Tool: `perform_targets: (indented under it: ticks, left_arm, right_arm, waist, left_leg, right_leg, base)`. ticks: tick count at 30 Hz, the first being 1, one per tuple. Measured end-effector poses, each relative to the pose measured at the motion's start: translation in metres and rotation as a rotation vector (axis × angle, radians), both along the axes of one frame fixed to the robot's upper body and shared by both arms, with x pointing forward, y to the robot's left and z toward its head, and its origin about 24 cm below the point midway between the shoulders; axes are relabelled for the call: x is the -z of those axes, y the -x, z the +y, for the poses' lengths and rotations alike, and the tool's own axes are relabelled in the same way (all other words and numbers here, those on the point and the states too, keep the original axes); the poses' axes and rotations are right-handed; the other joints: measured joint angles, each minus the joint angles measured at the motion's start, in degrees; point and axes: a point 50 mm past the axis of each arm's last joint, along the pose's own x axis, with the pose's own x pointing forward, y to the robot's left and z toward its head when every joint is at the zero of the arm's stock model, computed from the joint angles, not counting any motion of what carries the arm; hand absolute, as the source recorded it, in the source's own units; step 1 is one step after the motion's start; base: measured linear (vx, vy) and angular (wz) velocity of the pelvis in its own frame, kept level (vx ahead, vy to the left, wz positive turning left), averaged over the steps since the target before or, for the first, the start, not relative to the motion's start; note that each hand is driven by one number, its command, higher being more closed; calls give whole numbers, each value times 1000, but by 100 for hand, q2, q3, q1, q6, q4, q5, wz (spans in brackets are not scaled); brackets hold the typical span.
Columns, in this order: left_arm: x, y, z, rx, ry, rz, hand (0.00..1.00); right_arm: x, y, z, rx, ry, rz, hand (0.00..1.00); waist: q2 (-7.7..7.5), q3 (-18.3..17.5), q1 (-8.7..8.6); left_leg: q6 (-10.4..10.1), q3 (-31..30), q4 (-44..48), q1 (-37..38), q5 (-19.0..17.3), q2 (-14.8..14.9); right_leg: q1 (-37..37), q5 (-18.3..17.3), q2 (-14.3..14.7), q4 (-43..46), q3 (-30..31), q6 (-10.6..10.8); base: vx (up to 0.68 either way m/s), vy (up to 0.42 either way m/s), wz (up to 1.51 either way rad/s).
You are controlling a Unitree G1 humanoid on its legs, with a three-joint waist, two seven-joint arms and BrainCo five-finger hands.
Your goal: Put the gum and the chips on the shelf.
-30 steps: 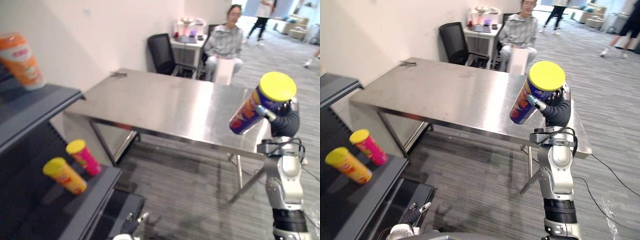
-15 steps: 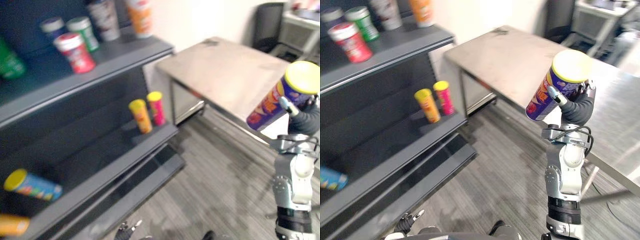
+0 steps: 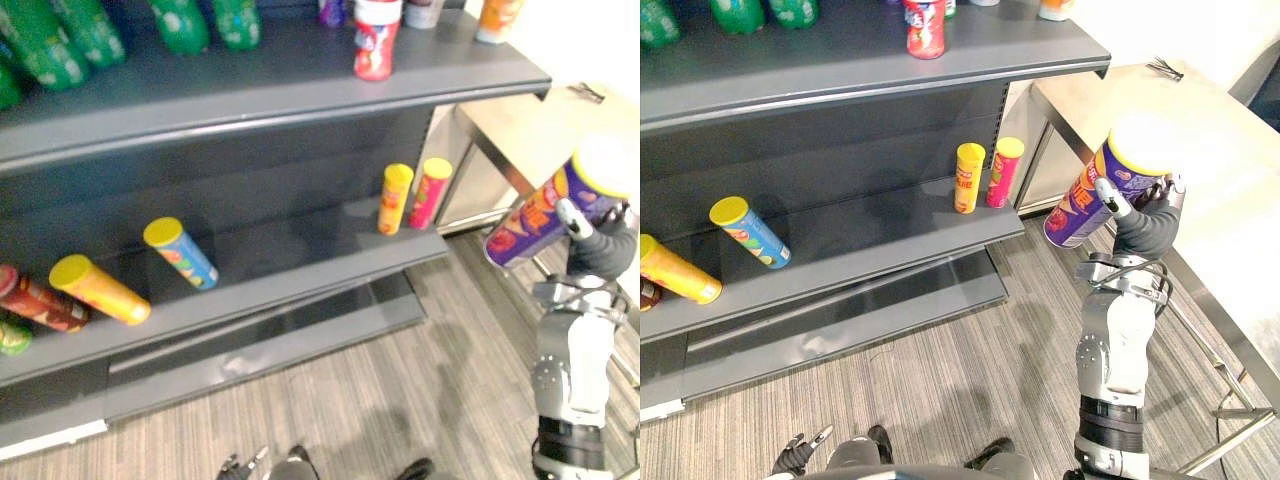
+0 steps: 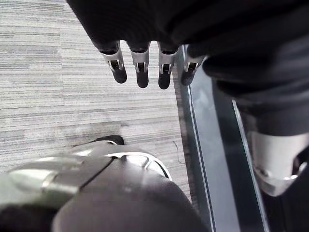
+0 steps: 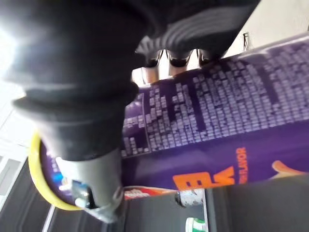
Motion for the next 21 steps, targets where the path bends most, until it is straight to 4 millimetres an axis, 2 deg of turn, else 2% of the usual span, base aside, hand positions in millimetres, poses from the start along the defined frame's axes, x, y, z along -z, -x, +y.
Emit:
perform_targets:
  ticks: [5, 7, 10, 11, 12, 13, 14, 15, 16, 17, 19, 20, 21]
  left_arm:
    - [-1, -1, 0, -9, 2, -11, 0]
    - [-2, -3, 0, -10, 0, -24, 0]
    - [-2, -9, -6, -1, 17, -44, 0]
    - [-3, -14, -9, 12, 25, -59, 0]
    - [-4, -15, -9, 14, 23, -68, 0]
    - [-4, -16, -9, 23, 20, -72, 0]
    - [-4, -18, -11, 60, 17, -69, 0]
    - [-4, -19, -12, 77, 15, -67, 0]
    - [-5, -20, -9, 90, 6, -64, 0]
    - [-4, -17, -8, 79, 10, -59, 0]
    - [-3, -15, -8, 52, 24, -55, 0]
    - [-2, -14, -8, 45, 28, -56, 0]
    - [-2, -14, -6, 34, 30, -57, 0]
  right_arm:
    - [2, -5, 20, -86, 14, 13, 100]
    - [5, -10, 36, -158, 22, 25, 100]
    - [9, -16, 58, -262, 48, 45, 100]
    - [11, -16, 66, -298, 55, 51, 100]
    - [11, -17, 69, -309, 60, 51, 100]
    - [11, -17, 73, -326, 66, 52, 100]
    - [11, -17, 76, -349, 73, 52, 100]
    - [12, -17, 78, -362, 78, 52, 100]
    - [12, -16, 81, -382, 87, 51, 100]
    - [11, -15, 86, -403, 91, 43, 100]
    - [12, -15, 91, -428, 87, 40, 100]
    - [14, -14, 92, -435, 78, 42, 100]
    - [15, -14, 92, -439, 72, 44, 100]
  waist:
    - [38, 100, 150]
    - [36, 107, 218]
    - [62, 113, 234]
    - [102, 141, 207]
    - [103, 143, 196]
    - [107, 148, 195]
    - [207, 223, 172]
    - [214, 232, 158]
    - [193, 238, 138]
    - [160, 232, 134]
    - [104, 224, 125]
    - [14, 225, 87]
    - [-18, 236, 67]
  left_leg:
    - [19, -17, 63, -158, -126, -1]
    - [28, -41, 219, -255, -144, 53]
    - [32, -170, 406, -345, -241, 58]
    - [87, -295, 520, -360, -318, 28]
    - [139, -381, 581, -362, -373, -52]
    - [191, -534, 568, -277, -407, -140]
    - [220, -761, 533, -190, -417, -168]
    - [229, -870, 490, -157, -417, -143]
    - [260, -1037, 362, -57, -385, -221]
    - [259, -1172, 286, 49, -378, -365]
    - [253, -1325, 286, 118, -379, -582]
    - [235, -1433, 384, 109, -388, -701]
    - [209, -1453, 414, 107, -403, -753]
  right_leg:
    - [-4, 100, 113, -285, 28, 31]
    - [-5, 171, 202, -369, 11, 6]
    - [-4, 210, 19, -69, 10, -7]
    - [-86, 216, -226, 504, 313, -13]
    - [-211, 297, -390, 906, 743, -137]
    - [-471, 463, -496, 1383, 1522, -503]
    - [-909, 100, -258, 1765, 2864, -465]
    - [-985, -193, 35, 1694, 3468, -255]
    - [-1032, -499, 494, 1406, 4295, -160]
    - [-1038, -532, 761, 1078, 4709, -165]
    - [-1099, -481, 918, 677, 5056, -92]
    - [-1076, -231, 930, 389, 5140, 147]
    - [-1051, -148, 910, 275, 5130, 235]
  base:
    - [-86, 95, 0]
    - [11, 55, 2]
    - [59, 87, 20]
    - [107, 158, 55]
    - [97, 160, 63]
    - [148, 171, 63]
    - [141, 94, 62]
    - [141, 47, 85]
    - [118, -20, 97]
    - [89, -9, 95]
    - [141, -55, 90]
    - [157, -94, 96]
    - [146, -107, 80]
